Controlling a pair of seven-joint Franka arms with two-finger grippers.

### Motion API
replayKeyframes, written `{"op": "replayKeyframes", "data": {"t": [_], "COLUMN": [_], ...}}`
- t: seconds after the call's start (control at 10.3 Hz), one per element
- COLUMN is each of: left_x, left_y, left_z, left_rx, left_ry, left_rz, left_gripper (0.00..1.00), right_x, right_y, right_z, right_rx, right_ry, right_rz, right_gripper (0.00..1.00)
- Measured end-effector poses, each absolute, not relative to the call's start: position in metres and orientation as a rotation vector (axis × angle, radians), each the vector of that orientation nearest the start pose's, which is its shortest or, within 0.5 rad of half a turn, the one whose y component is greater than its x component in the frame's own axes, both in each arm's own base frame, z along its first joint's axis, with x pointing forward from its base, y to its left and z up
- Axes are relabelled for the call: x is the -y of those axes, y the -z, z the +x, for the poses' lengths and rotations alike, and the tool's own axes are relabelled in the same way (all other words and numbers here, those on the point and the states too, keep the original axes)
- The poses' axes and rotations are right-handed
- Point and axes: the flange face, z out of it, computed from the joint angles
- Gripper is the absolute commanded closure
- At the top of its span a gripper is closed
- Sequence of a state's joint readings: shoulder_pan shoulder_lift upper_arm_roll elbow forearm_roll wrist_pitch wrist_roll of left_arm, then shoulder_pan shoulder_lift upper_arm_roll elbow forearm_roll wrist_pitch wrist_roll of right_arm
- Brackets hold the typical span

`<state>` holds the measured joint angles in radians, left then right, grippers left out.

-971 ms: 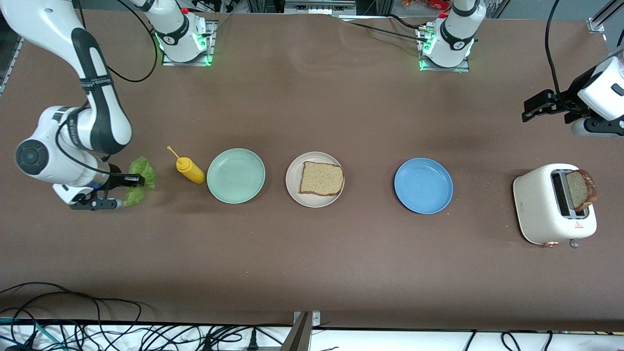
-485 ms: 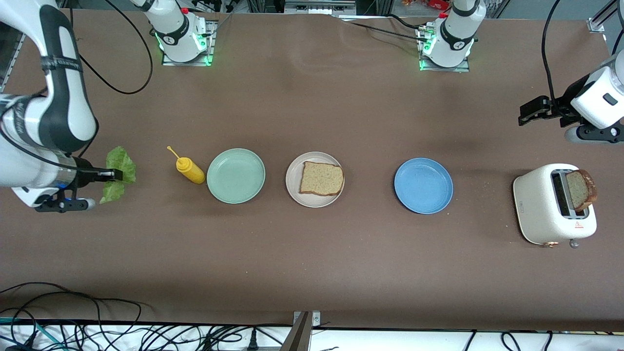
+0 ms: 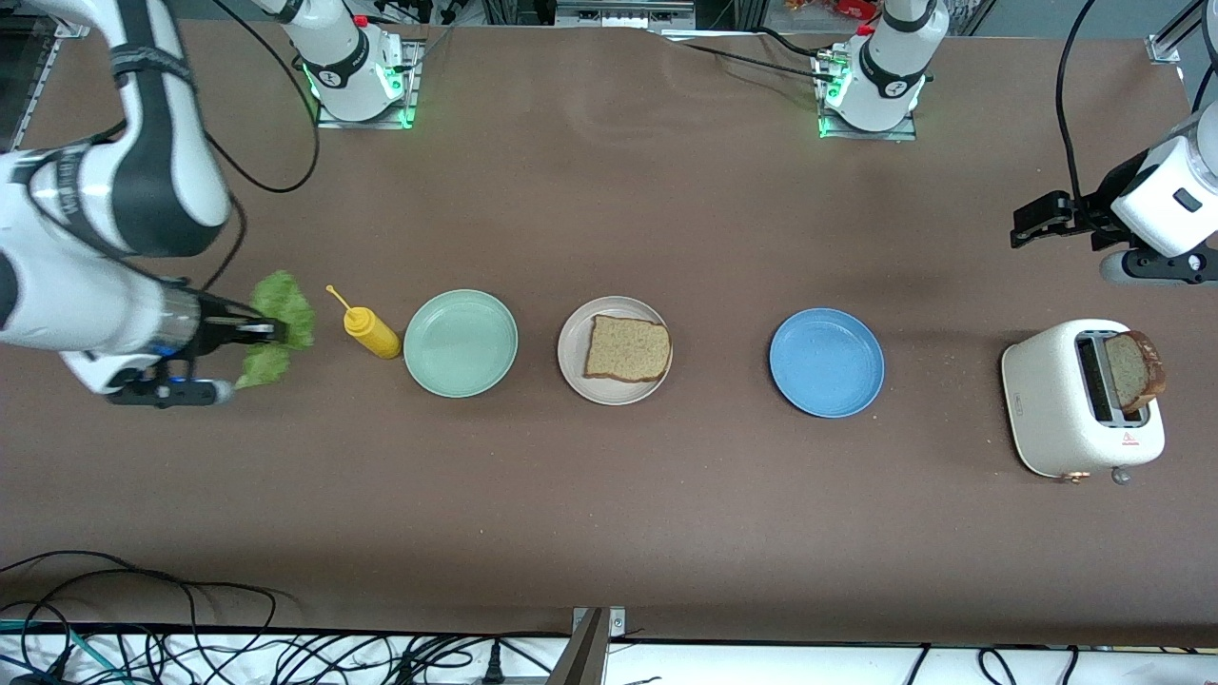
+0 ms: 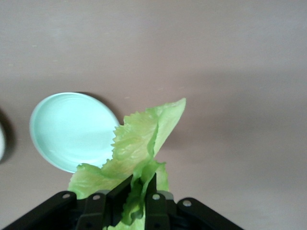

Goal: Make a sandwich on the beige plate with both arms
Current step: 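Carry the lettuce over the bread on the beige plate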

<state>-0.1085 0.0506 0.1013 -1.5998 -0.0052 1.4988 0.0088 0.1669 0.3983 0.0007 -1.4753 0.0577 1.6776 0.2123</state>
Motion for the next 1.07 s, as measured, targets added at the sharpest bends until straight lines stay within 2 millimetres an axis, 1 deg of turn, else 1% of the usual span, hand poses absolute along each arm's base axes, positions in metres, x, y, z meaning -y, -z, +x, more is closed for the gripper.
{"op": "replayKeyframes", "data": {"t": [0.1,0.19,0.29,0.39,0.58,0.78,0.87,1.07], "left_x": [0.006,0.006,0.005,0.005,0.006,0.006,0.006,0.006], "left_y": [-0.577,-0.577,-0.577,-0.577,-0.575,-0.573,-0.573,-0.573], "left_z": [0.558,0.558,0.559,0.559,0.559,0.56,0.56,0.56], "left_rx": [-0.026,-0.024,-0.023,-0.023,-0.025,-0.024,-0.024,-0.023], "left_ry": [-0.238,-0.237,-0.238,-0.239,-0.244,-0.249,-0.249,-0.25], "left_rz": [-3.133,-3.133,-3.133,-3.133,-3.132,-3.131,-3.131,-3.131], "left_gripper": [0.0,0.0,0.0,0.0,0.0,0.0,0.0,0.0], "right_x": [-0.153,-0.185,-0.213,-0.242,-0.306,-0.37,-0.398,-0.443], "right_y": [-0.434,-0.431,-0.424,-0.414,-0.383,-0.35,-0.333,-0.289], "right_z": [0.639,0.635,0.631,0.628,0.619,0.604,0.595,0.57], "right_rx": [-0.144,-0.199,-0.256,-0.333,-0.524,-0.706,-0.765,-0.889], "right_ry": [-0.309,-0.289,-0.263,-0.233,-0.166,-0.11,-0.09,-0.104], "right_rz": [-3.107,-3.109,-3.109,-3.104,-3.065,-2.973,-2.933,-2.9], "right_gripper": [1.0,1.0,1.0,1.0,1.0,1.0,1.0,1.0]}}
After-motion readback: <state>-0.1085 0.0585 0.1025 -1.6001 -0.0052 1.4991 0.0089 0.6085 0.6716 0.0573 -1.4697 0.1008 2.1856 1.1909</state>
